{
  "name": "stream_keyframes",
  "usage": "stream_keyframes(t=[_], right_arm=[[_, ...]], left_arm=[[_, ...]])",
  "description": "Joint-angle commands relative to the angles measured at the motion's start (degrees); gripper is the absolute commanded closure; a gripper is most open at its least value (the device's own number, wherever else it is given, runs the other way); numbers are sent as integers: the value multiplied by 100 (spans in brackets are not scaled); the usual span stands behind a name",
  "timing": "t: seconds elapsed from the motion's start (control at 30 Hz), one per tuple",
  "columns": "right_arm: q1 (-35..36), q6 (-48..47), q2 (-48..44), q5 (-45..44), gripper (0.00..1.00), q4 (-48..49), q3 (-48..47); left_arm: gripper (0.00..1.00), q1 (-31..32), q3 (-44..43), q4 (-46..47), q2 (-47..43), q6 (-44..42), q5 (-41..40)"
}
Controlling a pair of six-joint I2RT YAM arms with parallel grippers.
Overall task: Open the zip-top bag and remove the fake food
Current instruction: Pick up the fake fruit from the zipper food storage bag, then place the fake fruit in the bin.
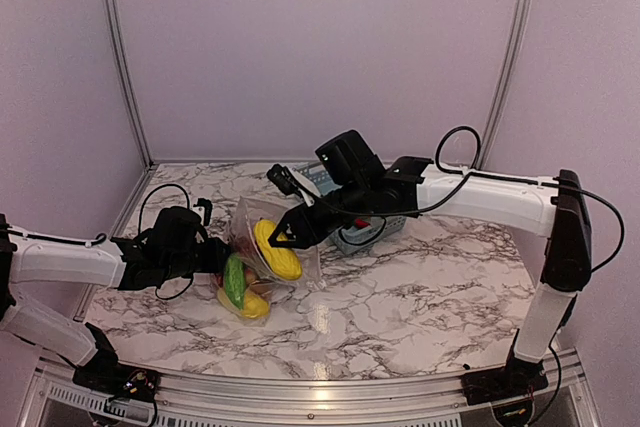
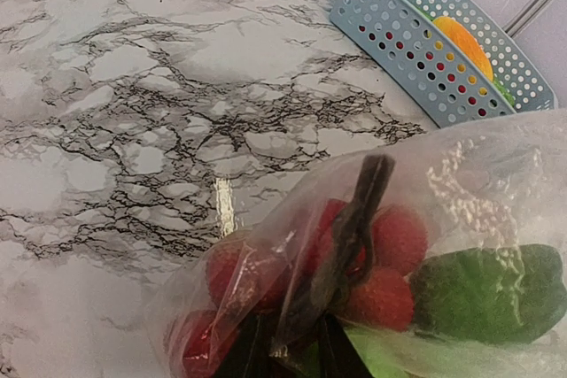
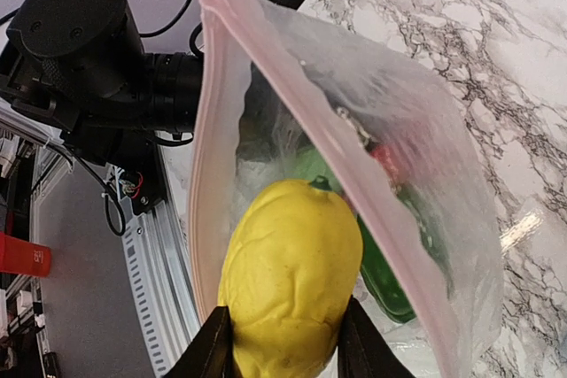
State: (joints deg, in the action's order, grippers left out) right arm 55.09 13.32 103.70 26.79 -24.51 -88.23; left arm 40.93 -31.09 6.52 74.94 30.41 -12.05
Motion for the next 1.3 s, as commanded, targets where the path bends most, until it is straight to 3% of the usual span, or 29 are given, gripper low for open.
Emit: stream_keyframes(t=[0.0, 0.87, 1.27], right_arm=[[81, -115, 53, 73, 67, -181, -25], [-112, -351, -947, -104, 67, -482, -362], [-1154, -306, -1133, -712, 68, -163, -341]], left_arm=[[78, -50, 109, -339, -66, -77, -92], [78, -51, 105, -397, -78, -97, -103], [78, -58, 41, -423, -63, -170, -57]])
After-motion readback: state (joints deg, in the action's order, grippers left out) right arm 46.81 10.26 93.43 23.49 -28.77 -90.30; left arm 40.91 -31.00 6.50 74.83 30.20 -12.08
